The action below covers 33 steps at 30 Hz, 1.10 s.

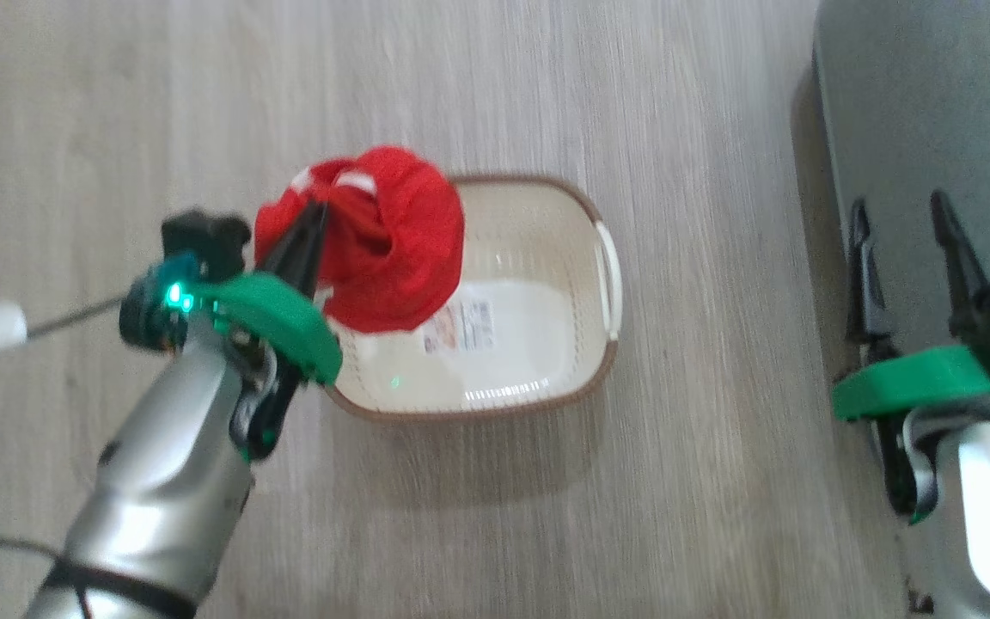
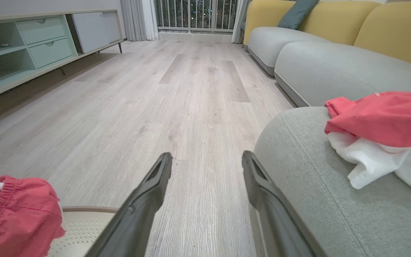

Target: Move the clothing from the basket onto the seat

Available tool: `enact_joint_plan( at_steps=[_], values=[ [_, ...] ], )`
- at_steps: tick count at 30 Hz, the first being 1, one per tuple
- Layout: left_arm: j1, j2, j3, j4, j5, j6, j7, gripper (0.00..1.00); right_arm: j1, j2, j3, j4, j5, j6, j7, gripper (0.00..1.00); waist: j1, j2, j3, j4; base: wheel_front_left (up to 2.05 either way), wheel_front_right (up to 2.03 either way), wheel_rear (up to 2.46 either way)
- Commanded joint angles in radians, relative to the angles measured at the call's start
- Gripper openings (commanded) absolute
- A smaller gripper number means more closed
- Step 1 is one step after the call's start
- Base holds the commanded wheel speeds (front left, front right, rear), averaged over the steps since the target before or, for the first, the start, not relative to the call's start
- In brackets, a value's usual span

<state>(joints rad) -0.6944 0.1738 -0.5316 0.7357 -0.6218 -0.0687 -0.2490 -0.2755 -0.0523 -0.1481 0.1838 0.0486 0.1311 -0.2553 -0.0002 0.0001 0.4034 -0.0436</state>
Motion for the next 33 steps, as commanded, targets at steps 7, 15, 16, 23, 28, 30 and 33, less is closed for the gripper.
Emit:
enact_joint_plan(
  at_steps=[7, 15, 16, 23, 28, 30, 33],
  values=[
    [0.199, 0.072, 0.101, -0.214, 0.011, 0.075, -0.013, 0.00, 0.085, 0.002, 0.028, 0.001, -0.064, 0.000, -0.006, 1.00, 0.0002, -0.0001, -0.214, 0.068, 0.00, 0.00, 0.00],
    [0.394, 0.121, 0.156, -0.366, -0.005, 0.146, -0.011, 0.00, 0.202, -0.013, 0.034, 0.012, -0.082, 0.000, -0.006, 1.00, 0.0002, -0.0001, -0.327, 0.063, 0.00, 0.00, 0.00],
    [0.410, 0.127, 0.159, -0.382, -0.007, 0.154, -0.009, 0.00, 0.213, -0.013, 0.035, 0.011, -0.082, 0.000, -0.006, 1.00, 0.0002, -0.0001, -0.336, 0.062, 0.00, 0.00, 0.00],
    [0.486, 0.152, 0.171, -0.493, -0.014, 0.200, 0.016, 0.00, 0.260, -0.014, 0.047, 0.007, -0.090, 0.000, -0.006, 1.00, 0.0002, -0.0001, -0.383, 0.055, 0.00, 0.00, 0.00],
    [0.504, 0.163, 0.166, -0.547, -0.012, 0.217, 0.036, 0.00, 0.264, -0.013, 0.069, 0.005, -0.089, 0.000, -0.006, 1.00, 0.0002, -0.0001, -0.392, 0.049, 0.00, 0.00, 0.00],
    [0.503, 0.165, 0.162, -0.561, -0.009, 0.219, 0.042, 0.00, 0.258, -0.016, 0.094, 0.006, -0.085, 0.000, -0.006, 1.00, 0.0002, -0.0001, -0.393, 0.048, 0.00, 0.00, 0.00],
    [0.492, 0.165, 0.148, -0.584, -0.004, 0.216, 0.054, 0.00, 0.233, -0.031, 0.188, 0.011, -0.064, 0.000, -0.006, 1.00, 0.0002, -0.0001, -0.390, 0.044, 0.00, 0.00, 0.00]
  ],
)
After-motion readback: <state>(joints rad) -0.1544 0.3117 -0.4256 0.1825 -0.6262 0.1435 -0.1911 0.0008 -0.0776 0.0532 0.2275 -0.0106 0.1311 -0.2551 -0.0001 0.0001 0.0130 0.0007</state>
